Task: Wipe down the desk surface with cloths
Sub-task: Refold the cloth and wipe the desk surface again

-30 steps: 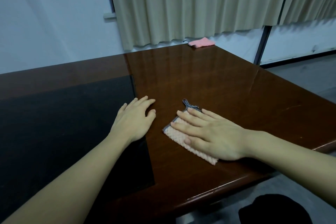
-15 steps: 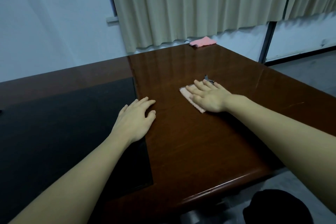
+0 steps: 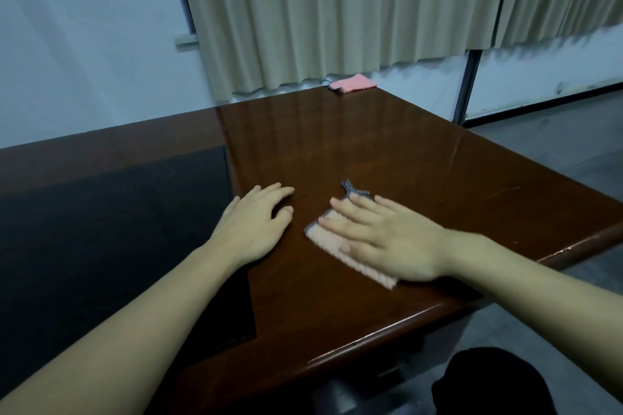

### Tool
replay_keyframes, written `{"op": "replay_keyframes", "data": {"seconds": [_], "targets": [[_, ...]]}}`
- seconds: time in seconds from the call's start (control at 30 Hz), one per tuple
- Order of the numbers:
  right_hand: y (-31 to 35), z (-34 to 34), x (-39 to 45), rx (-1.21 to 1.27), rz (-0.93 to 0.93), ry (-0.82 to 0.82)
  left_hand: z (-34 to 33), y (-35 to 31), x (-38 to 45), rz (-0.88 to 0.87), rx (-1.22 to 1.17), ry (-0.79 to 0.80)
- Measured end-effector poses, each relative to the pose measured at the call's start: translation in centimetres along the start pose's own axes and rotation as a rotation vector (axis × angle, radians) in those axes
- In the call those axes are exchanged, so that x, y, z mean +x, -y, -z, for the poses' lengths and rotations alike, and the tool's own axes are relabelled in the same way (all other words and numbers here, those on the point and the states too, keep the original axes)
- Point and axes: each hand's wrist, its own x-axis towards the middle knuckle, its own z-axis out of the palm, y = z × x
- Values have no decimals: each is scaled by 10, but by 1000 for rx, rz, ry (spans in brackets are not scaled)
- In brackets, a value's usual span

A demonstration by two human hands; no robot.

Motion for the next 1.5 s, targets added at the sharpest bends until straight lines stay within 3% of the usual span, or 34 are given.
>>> {"op": "replay_keyframes", "data": {"seconds": [0.23, 0.63, 0.8, 1.1, 1.37, 1.5], "targets": [[-37, 5, 54, 57, -204, -29, -4, -3, -5, 10, 47, 3], [30, -15, -62, 35, 18, -40, -6, -4, -5, 1, 62, 5], [4, -7, -44, 34, -24, 20, -3, -6, -3, 11, 86, 26], [-73, 7, 38, 71, -286, -16, 2, -36, 29, -33, 124, 66], [-43, -4, -16, 16, -79, -3, -16, -39, 35, -29, 129, 97], [-50, 3, -14, 51, -61, 57, -19, -38, 33, -29, 104, 60]]}}
